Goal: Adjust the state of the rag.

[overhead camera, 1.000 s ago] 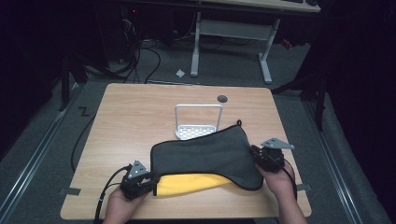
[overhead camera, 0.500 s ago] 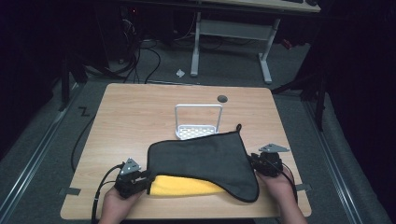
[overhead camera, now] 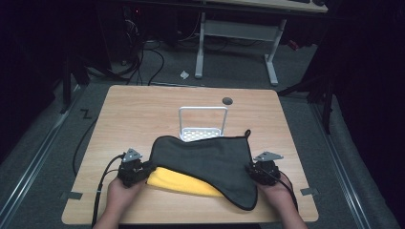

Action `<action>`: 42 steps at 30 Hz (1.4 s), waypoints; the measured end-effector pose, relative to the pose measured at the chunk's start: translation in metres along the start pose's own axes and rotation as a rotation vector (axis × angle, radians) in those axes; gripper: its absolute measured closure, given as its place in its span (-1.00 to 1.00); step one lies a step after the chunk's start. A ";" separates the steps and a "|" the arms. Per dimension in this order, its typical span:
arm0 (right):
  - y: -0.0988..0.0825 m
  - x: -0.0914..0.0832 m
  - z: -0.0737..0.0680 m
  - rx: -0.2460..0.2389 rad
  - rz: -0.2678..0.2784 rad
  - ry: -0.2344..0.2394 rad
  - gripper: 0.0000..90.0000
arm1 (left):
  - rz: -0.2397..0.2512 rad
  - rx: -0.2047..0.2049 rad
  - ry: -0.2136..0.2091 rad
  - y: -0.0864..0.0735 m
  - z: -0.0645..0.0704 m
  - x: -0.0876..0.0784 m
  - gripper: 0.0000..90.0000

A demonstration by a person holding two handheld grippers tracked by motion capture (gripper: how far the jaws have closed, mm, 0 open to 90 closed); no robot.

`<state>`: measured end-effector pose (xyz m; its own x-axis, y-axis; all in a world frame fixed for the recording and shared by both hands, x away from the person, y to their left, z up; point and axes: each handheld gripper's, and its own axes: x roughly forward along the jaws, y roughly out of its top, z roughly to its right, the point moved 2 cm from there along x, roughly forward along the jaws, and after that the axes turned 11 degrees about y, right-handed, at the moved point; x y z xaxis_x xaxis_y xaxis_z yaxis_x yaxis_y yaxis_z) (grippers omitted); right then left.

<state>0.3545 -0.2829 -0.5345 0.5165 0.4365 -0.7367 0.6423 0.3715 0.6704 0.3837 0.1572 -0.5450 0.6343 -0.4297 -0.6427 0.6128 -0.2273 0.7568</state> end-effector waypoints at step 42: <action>-0.001 0.003 0.005 0.012 0.014 0.019 0.60 | 0.044 0.008 0.052 -0.011 0.028 -0.039 1.00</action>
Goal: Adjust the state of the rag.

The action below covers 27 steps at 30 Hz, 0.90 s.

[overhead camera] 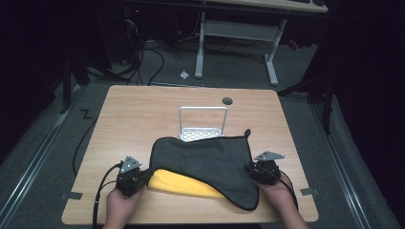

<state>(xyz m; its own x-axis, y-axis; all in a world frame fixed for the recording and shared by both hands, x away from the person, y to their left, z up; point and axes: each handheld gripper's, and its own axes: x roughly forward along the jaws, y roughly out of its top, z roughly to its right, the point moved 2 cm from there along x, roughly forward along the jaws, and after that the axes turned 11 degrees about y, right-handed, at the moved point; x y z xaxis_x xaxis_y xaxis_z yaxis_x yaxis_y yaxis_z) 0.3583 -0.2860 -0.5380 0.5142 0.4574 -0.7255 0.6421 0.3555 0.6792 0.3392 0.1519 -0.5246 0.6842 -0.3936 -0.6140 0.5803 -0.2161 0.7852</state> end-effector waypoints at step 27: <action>0.001 0.001 0.001 0.000 0.001 0.000 0.60 | -0.067 -0.044 -0.074 -0.049 0.007 -0.048 0.88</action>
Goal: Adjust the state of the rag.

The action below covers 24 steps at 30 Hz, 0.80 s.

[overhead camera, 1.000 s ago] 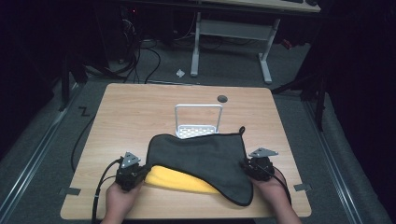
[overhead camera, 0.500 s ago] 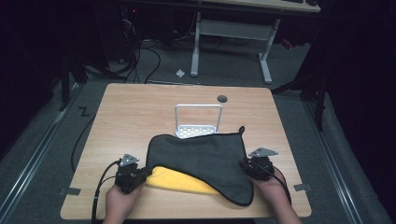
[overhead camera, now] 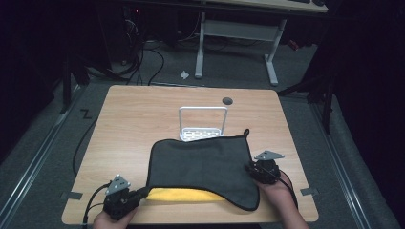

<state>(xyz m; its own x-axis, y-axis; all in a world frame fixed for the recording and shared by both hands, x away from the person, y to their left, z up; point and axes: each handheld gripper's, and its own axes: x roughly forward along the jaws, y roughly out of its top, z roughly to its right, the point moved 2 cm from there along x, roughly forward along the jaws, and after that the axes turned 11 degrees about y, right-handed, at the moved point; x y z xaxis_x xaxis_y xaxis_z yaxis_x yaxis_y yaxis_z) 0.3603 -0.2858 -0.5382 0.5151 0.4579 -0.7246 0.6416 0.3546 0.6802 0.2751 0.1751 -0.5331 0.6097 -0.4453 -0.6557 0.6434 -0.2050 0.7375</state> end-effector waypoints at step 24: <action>0.000 0.000 0.000 -0.006 0.003 0.002 0.60 | 0.035 -0.025 0.041 -0.006 -0.003 0.002 0.55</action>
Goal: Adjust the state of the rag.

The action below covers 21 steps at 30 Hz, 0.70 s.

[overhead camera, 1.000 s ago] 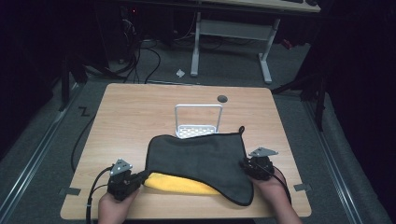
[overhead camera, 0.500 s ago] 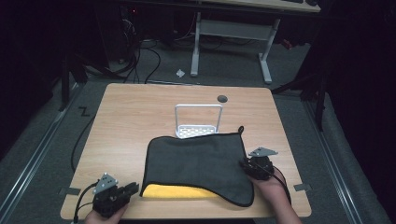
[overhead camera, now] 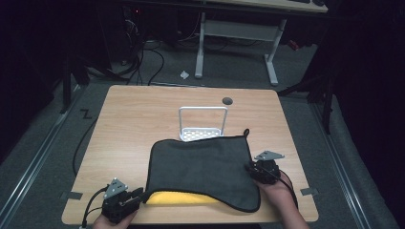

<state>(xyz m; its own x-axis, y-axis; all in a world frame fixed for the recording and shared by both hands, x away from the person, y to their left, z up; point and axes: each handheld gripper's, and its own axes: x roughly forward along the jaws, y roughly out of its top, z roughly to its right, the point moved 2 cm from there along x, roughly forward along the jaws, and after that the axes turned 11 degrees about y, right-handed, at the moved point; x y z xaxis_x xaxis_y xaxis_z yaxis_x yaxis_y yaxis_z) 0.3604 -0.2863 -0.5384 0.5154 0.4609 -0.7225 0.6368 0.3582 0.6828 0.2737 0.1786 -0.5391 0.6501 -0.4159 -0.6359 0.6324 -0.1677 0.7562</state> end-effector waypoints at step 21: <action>0.009 0.015 -0.027 -0.124 0.005 0.031 0.28 | -0.048 0.153 0.097 0.063 0.002 0.078 0.29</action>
<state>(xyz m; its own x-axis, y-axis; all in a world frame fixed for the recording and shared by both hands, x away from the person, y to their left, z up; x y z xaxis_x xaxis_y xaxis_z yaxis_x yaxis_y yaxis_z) 0.3581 -0.2544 -0.5405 0.4990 0.4875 -0.7165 0.5571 0.4529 0.6961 0.3629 0.1337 -0.5405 0.6630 -0.3173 -0.6780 0.5971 -0.3221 0.7347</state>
